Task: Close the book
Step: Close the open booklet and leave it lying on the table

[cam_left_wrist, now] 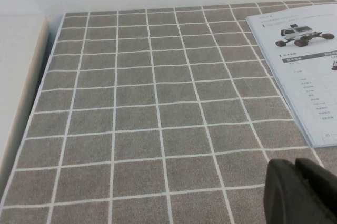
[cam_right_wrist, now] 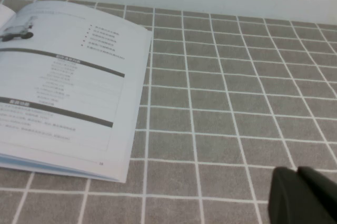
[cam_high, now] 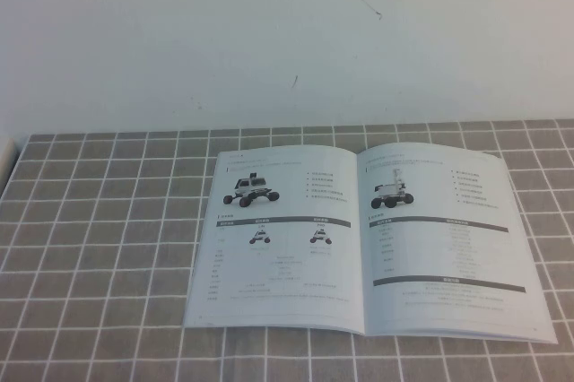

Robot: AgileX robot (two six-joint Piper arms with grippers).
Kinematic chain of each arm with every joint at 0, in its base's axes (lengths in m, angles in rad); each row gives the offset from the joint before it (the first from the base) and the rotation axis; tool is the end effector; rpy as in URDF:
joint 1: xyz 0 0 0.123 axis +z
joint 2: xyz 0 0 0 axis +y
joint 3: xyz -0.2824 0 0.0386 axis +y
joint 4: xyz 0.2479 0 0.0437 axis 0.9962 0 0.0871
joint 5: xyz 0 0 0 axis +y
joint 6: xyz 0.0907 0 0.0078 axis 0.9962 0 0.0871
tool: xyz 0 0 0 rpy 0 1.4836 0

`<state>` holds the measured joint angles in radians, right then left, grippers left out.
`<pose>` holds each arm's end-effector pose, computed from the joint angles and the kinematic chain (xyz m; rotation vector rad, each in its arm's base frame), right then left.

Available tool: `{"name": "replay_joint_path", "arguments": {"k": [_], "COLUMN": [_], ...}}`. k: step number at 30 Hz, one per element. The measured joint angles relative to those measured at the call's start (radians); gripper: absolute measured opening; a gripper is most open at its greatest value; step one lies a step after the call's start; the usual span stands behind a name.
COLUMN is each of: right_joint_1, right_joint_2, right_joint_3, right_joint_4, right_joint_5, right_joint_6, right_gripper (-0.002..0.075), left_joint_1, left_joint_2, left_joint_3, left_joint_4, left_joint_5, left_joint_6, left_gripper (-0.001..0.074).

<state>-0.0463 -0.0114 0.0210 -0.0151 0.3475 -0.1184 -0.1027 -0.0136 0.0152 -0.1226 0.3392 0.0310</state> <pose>0.0531 -0.0029 0.1753 -0.0759 1.8411 -0.1300 0.0525 -0.0091 0.1783 0.0453 1.8245 -0.1694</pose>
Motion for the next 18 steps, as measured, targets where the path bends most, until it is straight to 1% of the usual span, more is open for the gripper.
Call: {"name": "replay_joint_path", "arguments": {"k": [14,18], "right_joint_1": [0.0,0.0], "right_joint_2": [0.0,0.0], "right_joint_3": [0.0,0.0], "right_joint_4": [0.0,-0.004], "right_joint_5": [0.0,-0.018], "right_joint_6": [0.0,0.0], "right_gripper": [-0.0003,-0.0003], "left_joint_1": [0.0,0.0], "left_joint_2": [0.0,0.0], "left_joint_3": [0.0,0.008], "left_joint_4": [0.023,0.041], "left_joint_5": [-0.005,-0.083], "left_joint_6": [0.002,0.004], "left_gripper": [-0.0004,-0.0004]}}
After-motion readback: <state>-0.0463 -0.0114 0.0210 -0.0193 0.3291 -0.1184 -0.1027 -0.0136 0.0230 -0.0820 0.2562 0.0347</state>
